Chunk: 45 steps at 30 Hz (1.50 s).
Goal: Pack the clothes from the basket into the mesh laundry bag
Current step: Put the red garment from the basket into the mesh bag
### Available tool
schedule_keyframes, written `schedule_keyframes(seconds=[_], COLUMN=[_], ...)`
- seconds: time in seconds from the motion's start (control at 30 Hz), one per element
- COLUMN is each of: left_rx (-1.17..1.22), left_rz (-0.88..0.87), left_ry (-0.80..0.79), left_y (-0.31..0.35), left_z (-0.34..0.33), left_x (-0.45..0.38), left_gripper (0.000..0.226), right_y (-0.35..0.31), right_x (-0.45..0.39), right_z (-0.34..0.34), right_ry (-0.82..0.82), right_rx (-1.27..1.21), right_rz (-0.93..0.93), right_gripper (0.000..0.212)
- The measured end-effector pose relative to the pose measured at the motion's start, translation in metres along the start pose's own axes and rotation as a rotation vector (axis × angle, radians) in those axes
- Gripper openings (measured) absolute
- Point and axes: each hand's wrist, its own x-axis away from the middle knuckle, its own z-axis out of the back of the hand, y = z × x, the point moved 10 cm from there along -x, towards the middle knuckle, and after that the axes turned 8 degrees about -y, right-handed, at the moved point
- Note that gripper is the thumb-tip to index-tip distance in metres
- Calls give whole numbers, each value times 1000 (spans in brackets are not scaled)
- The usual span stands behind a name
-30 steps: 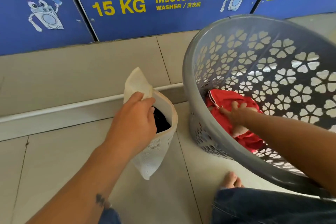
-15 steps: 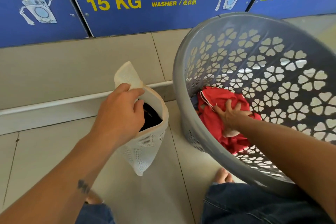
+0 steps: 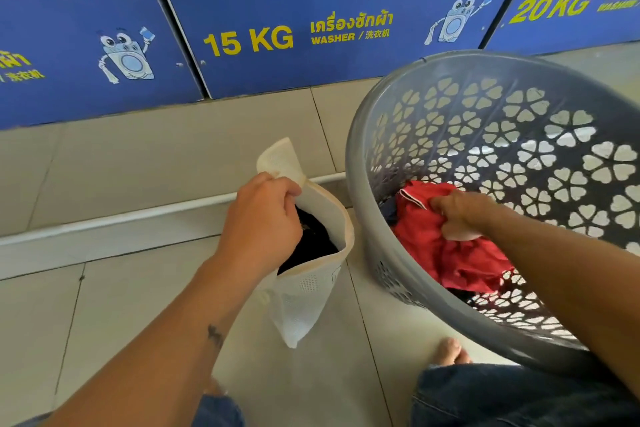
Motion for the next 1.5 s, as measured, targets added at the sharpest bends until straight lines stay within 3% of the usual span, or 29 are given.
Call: schedule_keyframes(seconds=[0.17, 0.23, 0.5, 0.73, 0.97, 1.1, 1.2, 1.3, 1.5], left_rx=[142, 165, 279, 456, 704, 810, 838, 802, 646], left_rz=[94, 72, 44, 150, 298, 293, 282, 275, 301], left_ry=[-62, -74, -58, -108, -89, -72, -79, -40, 12], left_y=[-17, -15, -5, -29, -70, -76, -73, -80, -96], left_z=[-2, -1, 20, 25, 32, 37, 39, 42, 48], left_x=[0, 4, 49, 82, 94, 95, 97, 95, 94], left_gripper=[30, 32, 34, 39, 42, 25, 23, 38, 48], right_y=[10, 10, 3, -69, -159, -184, -211, -229, -259], right_x=[39, 66, 200, 292, 273, 253, 231, 210, 181], right_z=[51, 71, 160, 212, 195, 178, 158, 131, 119], right_ry=[128, 235, 684, 963, 953, 885, 744, 586, 497], right_rx=[-286, -392, -717, -1018, -1143, -1289, -1080, -790, -468], right_rz=[39, 92, 188, 361, 409, 407, 384, 271, 302], right_gripper=[38, 27, 20, 20, 24, 22, 36, 60, 60])
